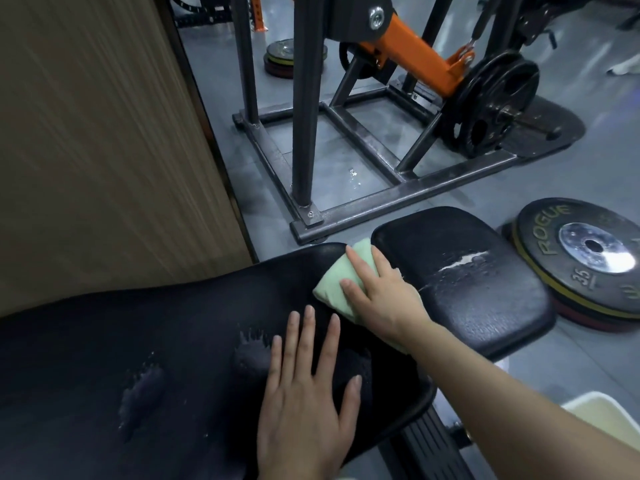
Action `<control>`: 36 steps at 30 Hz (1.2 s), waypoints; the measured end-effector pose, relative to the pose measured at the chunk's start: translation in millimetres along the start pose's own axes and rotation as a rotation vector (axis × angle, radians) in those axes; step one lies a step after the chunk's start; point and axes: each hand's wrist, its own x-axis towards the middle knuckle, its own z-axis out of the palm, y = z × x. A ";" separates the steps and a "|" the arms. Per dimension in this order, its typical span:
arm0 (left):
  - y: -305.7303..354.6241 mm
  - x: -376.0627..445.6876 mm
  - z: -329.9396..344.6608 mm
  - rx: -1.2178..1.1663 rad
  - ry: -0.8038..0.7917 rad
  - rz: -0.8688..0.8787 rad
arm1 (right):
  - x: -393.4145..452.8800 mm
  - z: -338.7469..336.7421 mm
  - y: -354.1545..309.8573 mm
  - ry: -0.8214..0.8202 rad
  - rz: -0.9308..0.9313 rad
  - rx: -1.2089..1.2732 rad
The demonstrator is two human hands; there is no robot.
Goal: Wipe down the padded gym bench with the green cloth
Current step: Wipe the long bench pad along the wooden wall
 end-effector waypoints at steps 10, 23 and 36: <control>-2.0 1.3 6.1 -0.024 0.055 0.026 | -46.7 9.2 20.3 0.075 -0.079 -0.009; -2.1 -0.5 0.4 0.001 -0.018 0.015 | -60.7 18.6 32.0 0.239 -0.150 0.207; -1.3 -1.7 1.8 -0.012 0.008 0.020 | -108.8 77.3 7.4 0.724 0.152 0.494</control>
